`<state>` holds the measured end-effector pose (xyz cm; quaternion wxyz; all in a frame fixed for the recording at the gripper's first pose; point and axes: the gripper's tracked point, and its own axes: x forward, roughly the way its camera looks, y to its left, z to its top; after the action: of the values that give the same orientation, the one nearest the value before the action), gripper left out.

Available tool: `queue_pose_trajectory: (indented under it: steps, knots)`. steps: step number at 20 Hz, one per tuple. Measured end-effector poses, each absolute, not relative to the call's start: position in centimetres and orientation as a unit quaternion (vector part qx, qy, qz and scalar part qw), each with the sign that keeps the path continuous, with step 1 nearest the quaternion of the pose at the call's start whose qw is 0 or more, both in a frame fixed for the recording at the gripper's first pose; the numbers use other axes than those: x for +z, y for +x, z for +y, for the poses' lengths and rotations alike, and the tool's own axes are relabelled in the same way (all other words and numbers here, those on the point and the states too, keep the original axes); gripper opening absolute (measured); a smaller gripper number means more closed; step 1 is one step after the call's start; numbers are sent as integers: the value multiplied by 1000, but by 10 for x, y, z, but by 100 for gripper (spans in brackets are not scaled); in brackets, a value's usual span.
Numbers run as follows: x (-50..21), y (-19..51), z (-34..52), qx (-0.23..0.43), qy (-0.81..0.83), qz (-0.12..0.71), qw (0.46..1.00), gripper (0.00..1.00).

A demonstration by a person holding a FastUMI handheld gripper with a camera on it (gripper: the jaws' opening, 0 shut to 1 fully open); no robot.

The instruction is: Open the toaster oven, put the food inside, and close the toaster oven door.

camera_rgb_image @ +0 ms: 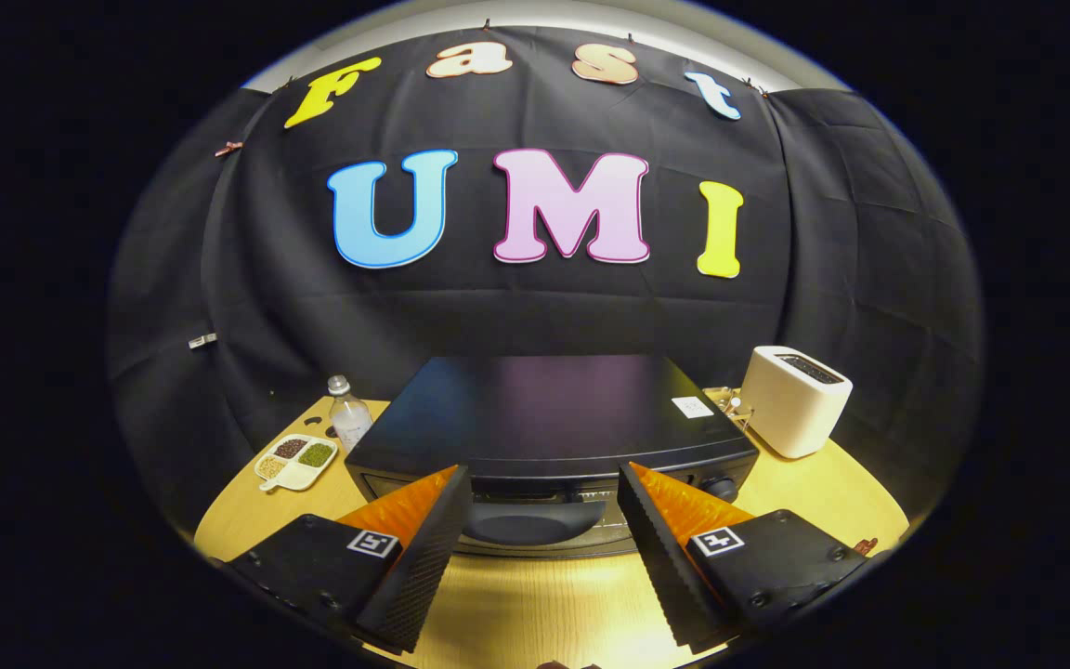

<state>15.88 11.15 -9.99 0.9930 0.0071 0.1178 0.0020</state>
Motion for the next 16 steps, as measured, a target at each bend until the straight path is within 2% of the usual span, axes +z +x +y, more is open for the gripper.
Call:
queue_pose_trajectory:
  steps: [4, 5, 16]
  knots:
    - [-128, 169, 113, -7, 13, 154, 988, 98]
    - [-122, 171, 113, -8, 14, 136, 991, 98]
    - [-131, 150, 112, 5, 3, 151, 989, 99]
